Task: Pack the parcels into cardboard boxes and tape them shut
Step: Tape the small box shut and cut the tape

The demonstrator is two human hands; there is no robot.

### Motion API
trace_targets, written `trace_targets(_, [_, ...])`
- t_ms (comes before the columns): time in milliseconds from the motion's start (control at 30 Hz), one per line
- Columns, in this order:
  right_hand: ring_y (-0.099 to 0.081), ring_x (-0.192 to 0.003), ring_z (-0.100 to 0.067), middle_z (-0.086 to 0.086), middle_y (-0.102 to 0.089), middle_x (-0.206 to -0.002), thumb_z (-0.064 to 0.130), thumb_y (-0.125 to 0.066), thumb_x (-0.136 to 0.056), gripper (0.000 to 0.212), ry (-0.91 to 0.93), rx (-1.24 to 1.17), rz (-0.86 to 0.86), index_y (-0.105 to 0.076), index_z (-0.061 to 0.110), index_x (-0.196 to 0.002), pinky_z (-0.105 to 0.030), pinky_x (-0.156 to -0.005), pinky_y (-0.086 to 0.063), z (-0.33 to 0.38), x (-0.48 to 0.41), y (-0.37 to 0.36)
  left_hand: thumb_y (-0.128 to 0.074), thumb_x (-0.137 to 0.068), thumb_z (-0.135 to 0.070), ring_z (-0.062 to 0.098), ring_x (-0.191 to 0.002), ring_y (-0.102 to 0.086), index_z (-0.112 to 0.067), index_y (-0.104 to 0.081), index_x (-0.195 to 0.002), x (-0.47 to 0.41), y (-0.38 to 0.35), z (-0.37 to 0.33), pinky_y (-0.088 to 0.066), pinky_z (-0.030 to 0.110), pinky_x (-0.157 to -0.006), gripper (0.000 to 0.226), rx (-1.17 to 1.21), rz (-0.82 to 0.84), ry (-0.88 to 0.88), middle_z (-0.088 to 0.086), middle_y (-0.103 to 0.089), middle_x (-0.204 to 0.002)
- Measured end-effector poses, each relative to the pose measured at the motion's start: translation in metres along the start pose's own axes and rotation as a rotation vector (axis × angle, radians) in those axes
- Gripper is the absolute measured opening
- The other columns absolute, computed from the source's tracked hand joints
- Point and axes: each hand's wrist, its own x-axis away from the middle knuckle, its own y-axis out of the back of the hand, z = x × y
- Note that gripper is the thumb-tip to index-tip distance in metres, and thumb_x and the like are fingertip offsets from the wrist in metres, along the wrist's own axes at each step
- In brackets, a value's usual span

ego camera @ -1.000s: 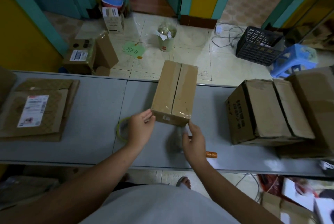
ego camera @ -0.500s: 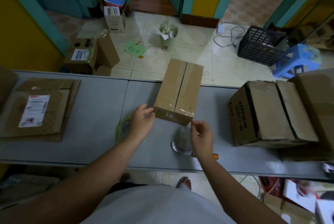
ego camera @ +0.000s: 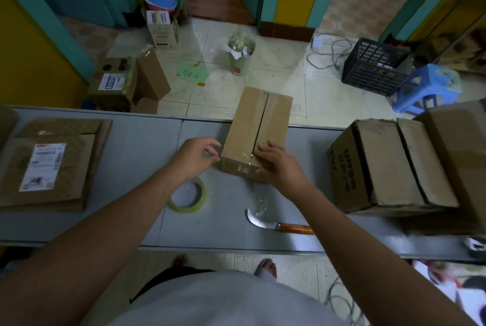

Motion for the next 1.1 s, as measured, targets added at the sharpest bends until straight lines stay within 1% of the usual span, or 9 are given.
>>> trace_targets(100, [-0.029,-0.153,-0.017,0.014,-0.051,-0.153,0.027,-0.078,-0.093,0.054,0.031,-0.084,-0.006,-0.062,0.02,-0.143,-0.038,-0.126,-0.028,-0.008,0.0,-0.005,-0.087,-0.084,-0.013,0.005,-0.09,-0.074,-0.015,-0.076,-0.116,-0.007,0.007,-0.001,-0.057,0.034,-0.097,0.034,0.007,0.055,-0.012,-0.007,-0.08,-0.091])
trace_targets(233, [-0.028,-0.149,-0.009,0.046,-0.037,-0.138,0.019,-0.079,-0.091,0.05,0.076,-0.101,-0.007,-0.065,0.018,-0.14,-0.01,-0.118,-0.015,-0.01,0.001,-0.001,-0.094,-0.075,-0.019,0.009,-0.097,-0.071,-0.02,-0.079,-0.109,-0.024,0.018,-0.012,-0.056,0.032,-0.092,0.037,-0.205,0.124,-0.135,-0.006,-0.078,-0.103])
trace_targets(333, [-0.029,-0.152,-0.012,0.026,-0.047,-0.149,0.023,-0.079,-0.091,0.052,0.07,-0.113,0.036,-0.065,0.019,-0.141,-0.021,-0.122,-0.02,-0.012,-0.001,-0.001,-0.095,-0.071,-0.034,0.012,-0.091,-0.067,-0.027,-0.071,-0.101,-0.038,0.026,-0.019,-0.052,0.032,-0.078,0.039,-0.45,0.2,-0.233,-0.012,-0.073,-0.097])
trace_targets(467, [-0.032,-0.152,-0.017,0.006,-0.054,-0.153,0.024,-0.08,-0.09,0.055,0.06,-0.102,0.041,-0.063,0.02,-0.143,-0.037,-0.124,-0.03,-0.008,-0.001,0.001,-0.092,-0.07,-0.042,0.014,-0.074,-0.057,-0.028,-0.05,-0.081,-0.049,0.031,-0.027,-0.032,0.029,-0.059,0.045,-0.636,0.239,-0.313,-0.013,-0.06,-0.079])
trace_targets(600, [-0.028,-0.153,-0.018,0.002,-0.046,-0.157,0.024,-0.077,-0.092,0.065,-0.009,-0.081,0.044,-0.049,0.028,-0.151,-0.049,-0.122,-0.034,-0.002,0.001,0.001,-0.094,-0.072,-0.025,0.006,-0.076,-0.068,-0.029,-0.068,-0.08,-0.039,0.033,-0.018,-0.056,0.035,-0.07,0.028,-0.322,0.33,-0.149,-0.013,-0.07,-0.079])
trace_targets(700, [-0.024,-0.156,-0.025,0.003,-0.039,-0.163,0.025,-0.072,-0.095,0.063,0.102,0.02,-0.033,-0.048,0.03,-0.152,-0.051,-0.119,-0.03,-0.002,0.009,-0.01,-0.092,-0.077,-0.018,0.003,-0.073,-0.067,-0.027,-0.072,-0.081,-0.014,0.027,-0.004,-0.061,0.043,-0.08,0.022,-0.125,0.21,-0.087,-0.01,-0.071,-0.08])
trace_targets(800, [-0.031,-0.155,-0.024,0.003,-0.047,-0.159,0.024,-0.071,-0.094,0.053,0.205,0.14,-0.135,-0.058,0.023,-0.146,-0.048,-0.117,-0.027,-0.003,0.017,-0.022,-0.081,-0.089,-0.021,0.007,-0.093,-0.065,-0.032,-0.07,-0.105,0.014,0.019,0.004,-0.059,0.042,-0.086,0.023,-0.134,0.07,-0.157,-0.013,-0.067,-0.107])
trace_targets(933, [-0.027,-0.156,-0.019,0.008,-0.038,-0.165,0.027,-0.065,-0.099,0.059,0.16,0.166,-0.115,-0.048,0.023,-0.155,-0.053,-0.123,-0.023,-0.005,0.023,-0.034,-0.069,-0.098,-0.031,0.012,-0.138,-0.042,-0.034,-0.047,-0.153,0.034,-0.005,-0.014,-0.04,0.037,-0.108,0.059,-0.394,0.035,-0.4,-0.013,-0.048,-0.15])
trace_targets(1100, [-0.016,-0.16,-0.023,0.002,-0.027,-0.17,0.022,-0.06,-0.101,0.062,0.154,0.186,-0.09,-0.04,0.02,-0.16,-0.052,-0.125,-0.018,-0.006,0.026,-0.033,-0.065,-0.098,-0.035,0.015,-0.149,-0.032,-0.035,-0.035,-0.161,0.03,-0.031,-0.025,-0.037,0.044,-0.117,0.07,-0.554,0.034,-0.4,-0.015,-0.04,-0.16])
